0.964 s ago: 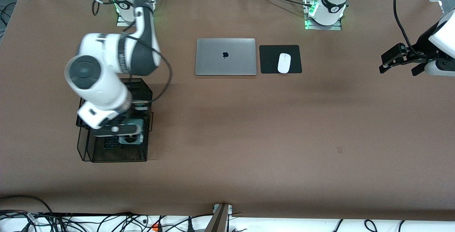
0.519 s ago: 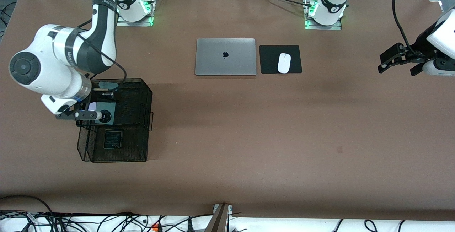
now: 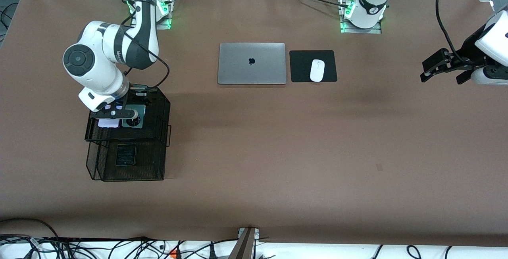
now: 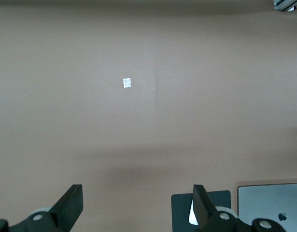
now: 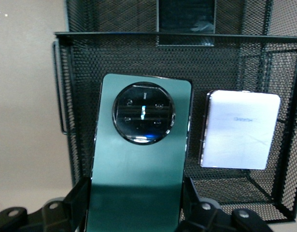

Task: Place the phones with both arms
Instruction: 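Lower the green phone into the basket with the right gripper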

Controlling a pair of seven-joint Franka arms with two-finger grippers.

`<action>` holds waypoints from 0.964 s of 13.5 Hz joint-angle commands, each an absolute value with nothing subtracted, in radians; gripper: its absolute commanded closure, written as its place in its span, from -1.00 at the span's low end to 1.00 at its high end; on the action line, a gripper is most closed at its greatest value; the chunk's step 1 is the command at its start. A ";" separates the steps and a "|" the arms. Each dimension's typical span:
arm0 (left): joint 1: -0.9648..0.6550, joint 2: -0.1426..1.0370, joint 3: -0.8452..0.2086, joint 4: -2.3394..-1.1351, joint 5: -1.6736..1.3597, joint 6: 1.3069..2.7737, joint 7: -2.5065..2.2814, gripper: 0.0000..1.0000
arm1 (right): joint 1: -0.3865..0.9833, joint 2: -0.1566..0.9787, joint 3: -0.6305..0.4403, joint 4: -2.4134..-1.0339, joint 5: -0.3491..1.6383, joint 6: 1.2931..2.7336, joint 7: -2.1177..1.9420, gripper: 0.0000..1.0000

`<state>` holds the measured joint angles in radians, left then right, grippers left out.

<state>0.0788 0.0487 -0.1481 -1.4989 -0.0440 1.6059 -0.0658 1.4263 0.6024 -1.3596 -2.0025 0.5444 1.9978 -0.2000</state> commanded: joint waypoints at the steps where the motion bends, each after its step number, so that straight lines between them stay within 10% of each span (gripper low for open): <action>1: 0.087 0.046 -0.150 -1.497 -0.058 1.615 -0.075 -1.00 | 1.401 0.575 -1.356 -2.022 0.572 2.020 -0.219 1.00; 9: 0.091 0.055 -0.143 -1.500 -0.048 1.618 -0.058 -1.00 | 1.327 0.592 -1.262 -2.017 0.623 2.022 -0.212 0.87; 10: 0.091 0.055 -0.141 -1.500 -0.049 1.618 -0.058 -1.00 | 1.318 0.601 -1.255 -2.016 0.647 2.023 -0.209 0.19; 13: 0.091 0.058 -0.140 -1.499 -0.051 1.618 -0.058 -1.00 | 1.299 0.612 -1.249 -2.006 0.703 2.019 -0.203 -0.60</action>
